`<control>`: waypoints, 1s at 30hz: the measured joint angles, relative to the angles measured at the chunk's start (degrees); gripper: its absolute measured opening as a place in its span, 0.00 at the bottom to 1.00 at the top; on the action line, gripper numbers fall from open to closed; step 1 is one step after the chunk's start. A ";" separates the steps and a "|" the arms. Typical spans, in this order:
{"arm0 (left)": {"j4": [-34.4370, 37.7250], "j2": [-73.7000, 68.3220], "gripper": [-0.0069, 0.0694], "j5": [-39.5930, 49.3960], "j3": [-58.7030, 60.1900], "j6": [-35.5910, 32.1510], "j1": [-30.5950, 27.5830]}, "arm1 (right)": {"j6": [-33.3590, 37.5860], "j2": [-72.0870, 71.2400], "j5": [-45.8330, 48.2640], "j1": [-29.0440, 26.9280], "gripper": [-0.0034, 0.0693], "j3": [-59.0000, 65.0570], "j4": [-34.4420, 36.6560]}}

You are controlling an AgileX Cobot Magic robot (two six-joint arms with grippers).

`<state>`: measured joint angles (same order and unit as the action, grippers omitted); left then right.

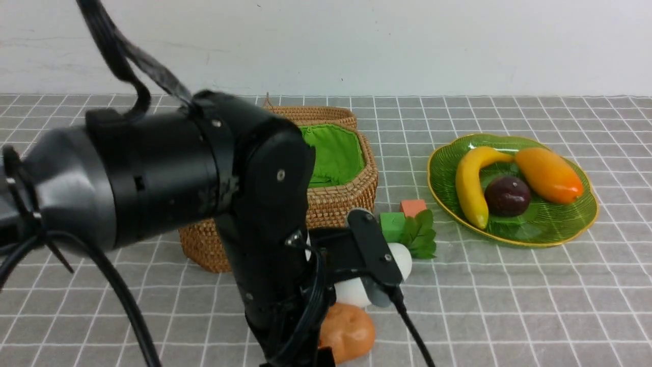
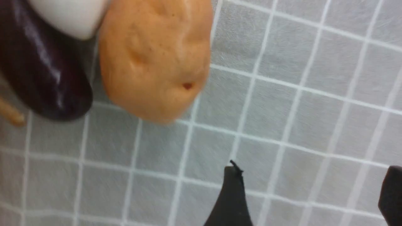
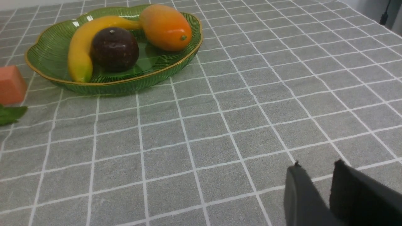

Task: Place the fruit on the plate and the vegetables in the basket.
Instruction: Grab a potato with your left arm and place it in the basket on the left

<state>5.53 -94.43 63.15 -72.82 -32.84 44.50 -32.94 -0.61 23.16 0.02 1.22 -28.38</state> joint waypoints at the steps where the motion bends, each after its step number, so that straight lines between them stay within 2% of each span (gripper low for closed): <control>1: -1.54 -0.66 0.84 -4.97 0.95 -0.61 0.00 | 0.00 0.00 0.00 0.00 0.27 0.00 0.00; 2: -2.03 -0.72 0.84 -5.54 0.96 -0.61 0.00 | 0.00 0.00 0.00 0.00 0.27 0.00 0.00; 3: -4.24 -1.34 0.84 -10.81 1.11 -0.38 0.00 | 0.00 0.00 0.00 0.00 0.27 0.00 0.00; 4: -4.47 -1.34 0.84 -10.81 1.11 -0.40 0.00 | 0.00 0.00 0.00 0.00 0.27 0.00 0.00; 6: -6.43 -2.55 0.84 -17.22 1.11 0.56 0.00 | 0.00 0.00 0.00 0.00 0.27 0.00 0.00; 9: -6.80 -4.23 0.84 -20.35 1.11 0.94 0.00 | 0.00 0.00 0.00 0.00 0.27 0.00 0.00; 17: -7.56 -9.23 0.89 -22.83 1.11 1.08 0.00 | 0.00 0.00 0.00 0.00 0.28 0.00 0.00; 30: -7.79 -12.53 0.84 -20.89 0.11 1.12 0.00 | 0.00 0.00 0.00 0.00 0.29 0.00 0.00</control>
<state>-2.26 -106.95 42.27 -72.71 -31.72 44.50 -32.94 -0.61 23.16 0.02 1.22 -28.38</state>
